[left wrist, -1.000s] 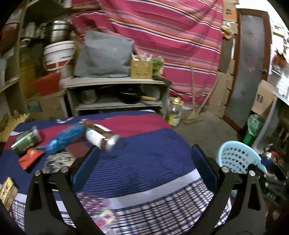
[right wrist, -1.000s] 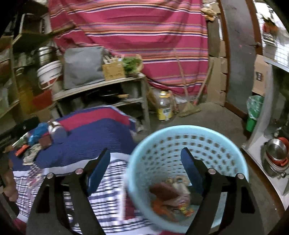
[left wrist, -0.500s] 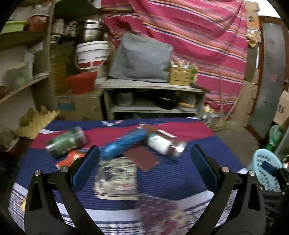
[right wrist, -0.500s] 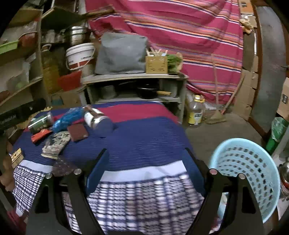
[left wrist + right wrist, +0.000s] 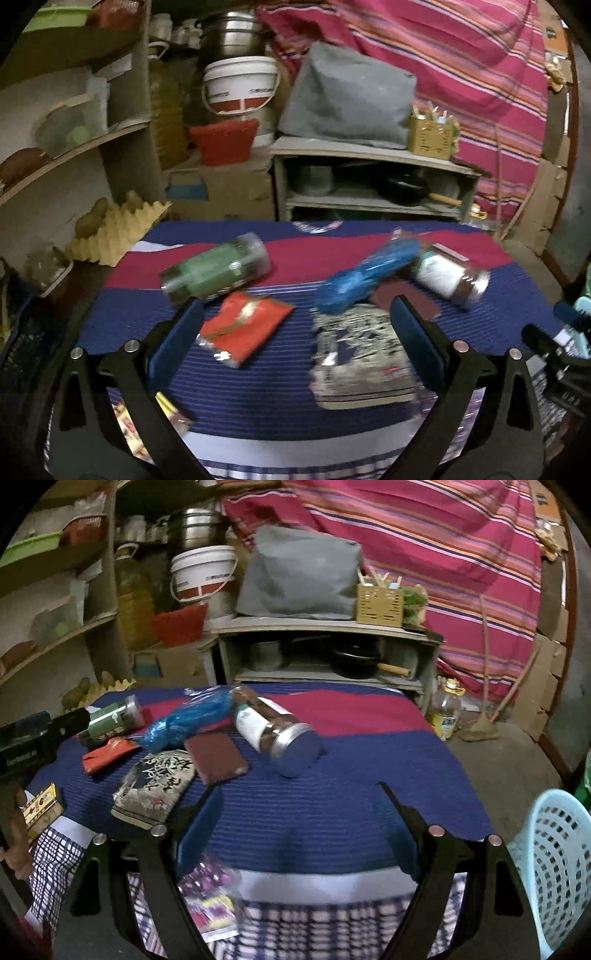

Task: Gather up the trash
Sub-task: 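Move both tools back over the table toward the red foil wrapper, then reach the left tool to the red foil wrapper and close on it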

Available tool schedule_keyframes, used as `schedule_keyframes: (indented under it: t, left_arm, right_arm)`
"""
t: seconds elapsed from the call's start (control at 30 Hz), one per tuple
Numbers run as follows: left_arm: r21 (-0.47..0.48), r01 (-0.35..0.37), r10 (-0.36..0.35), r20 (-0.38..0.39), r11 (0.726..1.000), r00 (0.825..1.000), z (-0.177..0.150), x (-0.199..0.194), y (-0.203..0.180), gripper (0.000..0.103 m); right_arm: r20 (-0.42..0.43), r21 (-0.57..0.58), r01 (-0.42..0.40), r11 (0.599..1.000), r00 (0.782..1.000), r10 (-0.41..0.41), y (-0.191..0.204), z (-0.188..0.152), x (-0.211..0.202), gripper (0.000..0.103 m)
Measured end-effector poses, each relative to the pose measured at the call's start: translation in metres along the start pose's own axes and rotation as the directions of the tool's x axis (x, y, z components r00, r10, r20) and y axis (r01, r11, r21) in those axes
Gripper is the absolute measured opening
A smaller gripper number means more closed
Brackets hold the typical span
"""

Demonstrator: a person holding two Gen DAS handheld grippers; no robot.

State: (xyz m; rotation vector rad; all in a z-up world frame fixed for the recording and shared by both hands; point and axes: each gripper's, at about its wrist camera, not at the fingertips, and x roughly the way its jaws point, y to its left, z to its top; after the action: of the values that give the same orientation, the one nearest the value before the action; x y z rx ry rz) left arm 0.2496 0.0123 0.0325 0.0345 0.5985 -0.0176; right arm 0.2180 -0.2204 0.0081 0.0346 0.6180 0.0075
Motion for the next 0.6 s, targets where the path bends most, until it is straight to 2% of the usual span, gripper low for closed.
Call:
schedule_keyframes:
  t: [0.2, 0.43, 0.6]
  left_arm:
    - [0.007, -0.061, 0.061, -0.044, 0.998, 0.997, -0.009, 0.021, 0.033, 0.097]
    - [-0.067, -0.121, 0.112, -0.131, 0.990, 0.985, -0.020, 0.048, 0.076, 0.097]
    - [-0.040, -0.133, 0.123, -0.188, 0.990, 0.974, -0.028, 0.071, 0.076, 0.097]
  right_arm:
    - [-0.024, -0.036, -0.022, 0.999, 0.999, 0.022, 0.022, 0.007, 0.024, 0.081]
    - [-0.049, -0.055, -0.057, 0.997, 0.997, 0.055, 0.037, 0.014, 0.046, 0.081]
    - [-0.076, -0.069, -0.069, 0.995, 0.995, 0.064, 0.041, 0.014, 0.059, 0.081]
